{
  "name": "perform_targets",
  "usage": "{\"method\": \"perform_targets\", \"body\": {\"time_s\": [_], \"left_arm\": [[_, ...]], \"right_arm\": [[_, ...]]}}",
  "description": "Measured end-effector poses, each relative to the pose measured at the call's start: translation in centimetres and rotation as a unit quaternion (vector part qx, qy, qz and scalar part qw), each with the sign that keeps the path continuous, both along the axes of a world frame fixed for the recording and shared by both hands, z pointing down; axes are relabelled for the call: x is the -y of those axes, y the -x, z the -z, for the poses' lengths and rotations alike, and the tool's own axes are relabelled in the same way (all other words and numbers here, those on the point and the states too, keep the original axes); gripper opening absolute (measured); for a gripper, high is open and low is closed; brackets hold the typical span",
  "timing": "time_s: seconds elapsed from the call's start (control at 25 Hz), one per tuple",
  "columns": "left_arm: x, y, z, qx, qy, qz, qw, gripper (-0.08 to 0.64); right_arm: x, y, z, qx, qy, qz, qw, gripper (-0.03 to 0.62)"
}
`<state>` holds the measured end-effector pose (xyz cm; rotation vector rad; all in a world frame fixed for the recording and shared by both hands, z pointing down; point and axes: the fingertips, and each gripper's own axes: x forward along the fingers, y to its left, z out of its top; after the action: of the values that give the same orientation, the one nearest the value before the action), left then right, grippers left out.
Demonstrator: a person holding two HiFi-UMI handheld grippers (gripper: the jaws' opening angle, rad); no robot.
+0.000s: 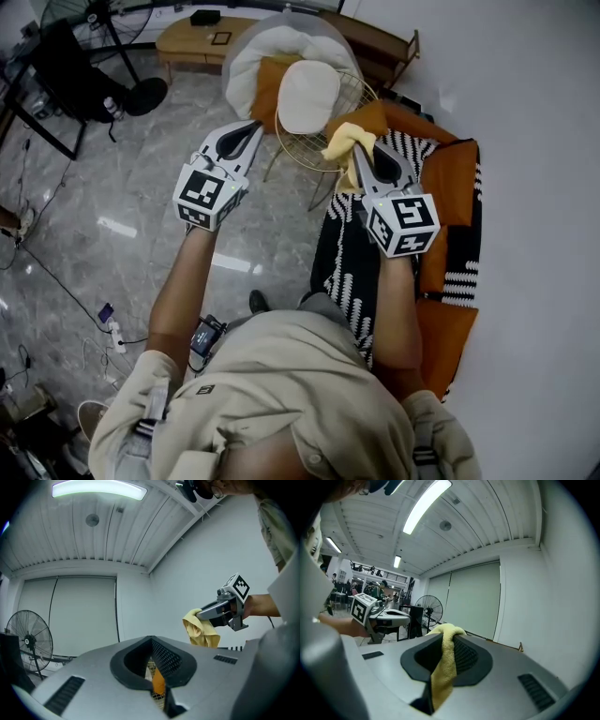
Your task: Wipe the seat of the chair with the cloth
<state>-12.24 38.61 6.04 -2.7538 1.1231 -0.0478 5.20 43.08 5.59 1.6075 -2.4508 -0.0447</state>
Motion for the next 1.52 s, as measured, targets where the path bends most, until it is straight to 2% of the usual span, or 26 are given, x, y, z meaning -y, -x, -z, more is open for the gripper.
{"method": "perform_targets", "body": {"time_s": [0.24,0.48,0.8,0.96,1.08,1.28,1.52], "left_arm": [[2.8,-0.8,-1.2,0.005,0.004,0.002,1.0,0.009],[7.2,-2.7,-2.8,0.017,0.017,0.025,0.9994,0.009],[13.3,-8.7,-3.1,0.027,0.019,0.051,0.9981,0.009],[15.9,-11.7,-3.4,0.015,0.023,0.063,0.9976,0.009],[17.1,-13.9,-3.0,0.025,0.016,0.059,0.9978,0.009],[19.2,-16.4,-1.8,0.066,-0.01,0.034,0.9972,0.009],[23.7,-16.6,-3.0,0.068,-0.002,0.014,0.9976,0.009]], "right_arm": [[3.1,-1.1,-0.4,0.003,0.003,0.002,1.0,0.06],[8.5,-4.0,-1.9,0.019,0.007,0.015,1.0,0.06],[16.1,-9.5,-2.6,0.03,0.011,0.044,0.999,0.06],[18.7,-11.5,-2.8,0.033,0.01,0.064,0.997,0.06],[20.0,-12.4,-3.0,0.038,0.01,0.075,0.996,0.06],[22.2,-13.7,-4.2,0.051,0.021,0.077,0.996,0.06],[25.8,-13.9,-5.8,0.052,0.034,0.054,0.997,0.06]]}}
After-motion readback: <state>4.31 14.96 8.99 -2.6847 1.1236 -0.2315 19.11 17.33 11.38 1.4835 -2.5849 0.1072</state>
